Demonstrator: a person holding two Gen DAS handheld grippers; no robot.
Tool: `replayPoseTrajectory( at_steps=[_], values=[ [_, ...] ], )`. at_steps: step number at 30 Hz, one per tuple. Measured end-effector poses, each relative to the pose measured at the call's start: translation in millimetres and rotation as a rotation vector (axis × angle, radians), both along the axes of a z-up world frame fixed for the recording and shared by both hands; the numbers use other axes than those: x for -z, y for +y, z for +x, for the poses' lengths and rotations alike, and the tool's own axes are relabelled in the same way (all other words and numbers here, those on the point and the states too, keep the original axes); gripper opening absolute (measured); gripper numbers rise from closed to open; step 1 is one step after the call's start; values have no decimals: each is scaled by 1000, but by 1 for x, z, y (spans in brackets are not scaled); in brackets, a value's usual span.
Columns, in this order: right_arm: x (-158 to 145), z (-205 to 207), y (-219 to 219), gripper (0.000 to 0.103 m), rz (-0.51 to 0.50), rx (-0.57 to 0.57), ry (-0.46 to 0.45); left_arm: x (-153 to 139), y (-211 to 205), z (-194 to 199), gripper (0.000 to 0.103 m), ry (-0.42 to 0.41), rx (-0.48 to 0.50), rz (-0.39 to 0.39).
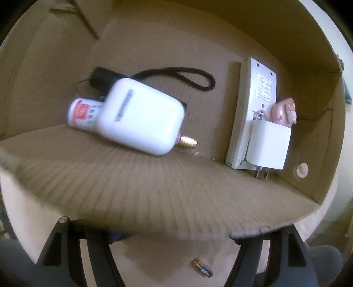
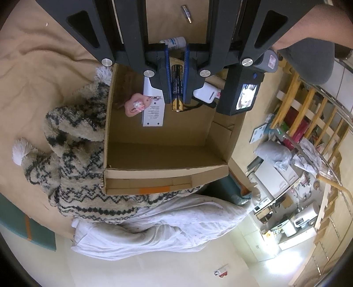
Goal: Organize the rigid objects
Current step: 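Grasp the black tube with red print with the left gripper while the right gripper holds the battery, then carry the black tube and battery into the box and open both grippers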
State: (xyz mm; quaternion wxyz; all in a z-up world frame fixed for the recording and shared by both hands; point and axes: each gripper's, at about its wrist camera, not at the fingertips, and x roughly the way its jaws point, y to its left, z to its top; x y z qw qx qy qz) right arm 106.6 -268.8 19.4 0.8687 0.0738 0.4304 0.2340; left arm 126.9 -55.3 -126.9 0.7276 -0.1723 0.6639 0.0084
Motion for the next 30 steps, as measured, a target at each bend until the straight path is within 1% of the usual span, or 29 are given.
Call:
replayPoseTrajectory(
  at_steps=[1,2,4,6,8,9,10,11,13,14,17,18,20,24,25,28,30],
  values=[
    [0,0,0,11,2,1,0,-3,1,-5,70,6,-13,6],
    [0,0,0,11,2,0,0,-8,1,-11,70,12,-48,23],
    [0,-1,0,11,4,-4,0,-20,4,-26,70,-23,-115,2],
    [0,-1,2,11,3,-12,2,-29,13,-38,70,-53,-174,10],
    [1,-1,4,11,-2,-22,2,-32,18,-46,76,-77,-224,19],
    [1,-1,5,11,-4,-27,1,-32,19,-52,83,-65,-242,28],
    [1,-2,7,11,-6,-31,0,-29,19,-54,83,-48,-253,35],
    [1,-2,7,11,-9,-35,0,-24,18,-58,83,-25,-267,36],
    [2,-3,8,11,-10,-37,1,-21,17,-61,83,-30,-297,26],
    [2,-3,7,11,-10,-36,2,-20,15,-62,83,-24,-313,49],
    [2,-3,7,11,-5,-28,2,-12,15,-63,83,1,-362,81],
    [3,-2,7,11,-3,-24,4,-4,8,-54,83,8,-371,91],
    [4,-2,5,11,0,-20,9,-1,4,-53,84,20,-389,130],
    [5,-3,7,11,-5,-28,14,7,-11,-42,92,28,-372,215],
    [6,-3,7,11,-9,-30,15,8,-14,-40,97,22,-369,242],
    [6,-3,6,11,-13,-31,17,10,-19,-38,99,15,-369,278],
    [6,-3,7,11,-9,-27,14,9,-20,-40,99,8,-378,279]
  ],
)
